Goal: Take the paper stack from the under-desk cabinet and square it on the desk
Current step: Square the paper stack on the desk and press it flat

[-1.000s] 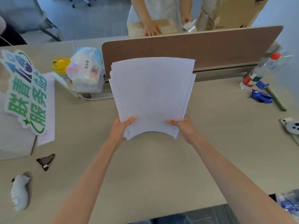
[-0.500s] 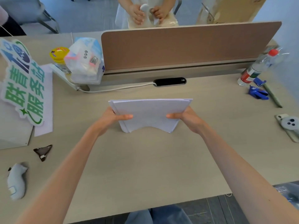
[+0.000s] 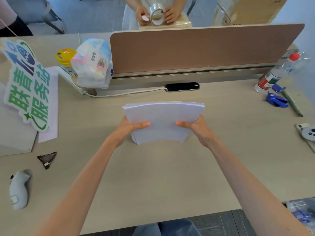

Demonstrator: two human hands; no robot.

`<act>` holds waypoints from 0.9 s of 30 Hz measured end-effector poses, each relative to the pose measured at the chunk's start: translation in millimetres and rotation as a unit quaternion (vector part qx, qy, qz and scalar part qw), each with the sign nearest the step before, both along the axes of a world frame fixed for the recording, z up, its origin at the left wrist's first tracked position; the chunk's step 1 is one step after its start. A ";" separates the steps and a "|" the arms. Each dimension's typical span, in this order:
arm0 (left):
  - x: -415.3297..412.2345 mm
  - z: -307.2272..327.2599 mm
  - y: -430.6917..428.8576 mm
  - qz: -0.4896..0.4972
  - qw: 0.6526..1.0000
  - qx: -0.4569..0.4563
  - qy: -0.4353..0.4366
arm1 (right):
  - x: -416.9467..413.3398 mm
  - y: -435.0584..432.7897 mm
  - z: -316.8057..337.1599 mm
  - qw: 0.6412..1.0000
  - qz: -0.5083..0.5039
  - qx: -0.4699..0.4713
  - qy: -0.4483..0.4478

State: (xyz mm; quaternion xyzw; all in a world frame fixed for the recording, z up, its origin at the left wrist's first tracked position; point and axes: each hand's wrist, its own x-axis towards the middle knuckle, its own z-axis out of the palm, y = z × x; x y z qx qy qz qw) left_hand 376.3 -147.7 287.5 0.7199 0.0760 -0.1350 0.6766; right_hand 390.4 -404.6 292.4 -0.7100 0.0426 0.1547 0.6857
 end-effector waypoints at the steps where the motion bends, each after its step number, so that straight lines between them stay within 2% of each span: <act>1: -2.5 -4.3 -2.3 0.004 1.000 -0.007 0.013 | -3.1 3.3 -4.8 1.000 -0.020 0.008 0.012; 7: -2.5 -5.3 -11.2 0.041 0.999 -0.021 0.019 | -9.7 17.1 -10.5 0.993 -0.099 0.041 0.039; 14: -15.1 28.0 1.5 0.003 0.999 -0.029 -0.038 | -6.6 -2.8 22.0 0.998 -0.033 0.059 -0.020; 18: -17.5 48.2 -7.8 -0.038 0.997 0.003 -0.073 | -4.8 0.2 32.9 0.998 -0.023 0.035 -0.046; 23: -18.9 51.0 -8.4 -0.017 0.994 0.024 -0.105 | -6.4 -6.6 34.8 0.998 0.006 0.003 -0.054; 27: -23.7 50.4 -15.0 0.038 0.996 -0.032 -0.079 | -10.4 -8.8 35.6 0.998 0.009 -0.002 -0.055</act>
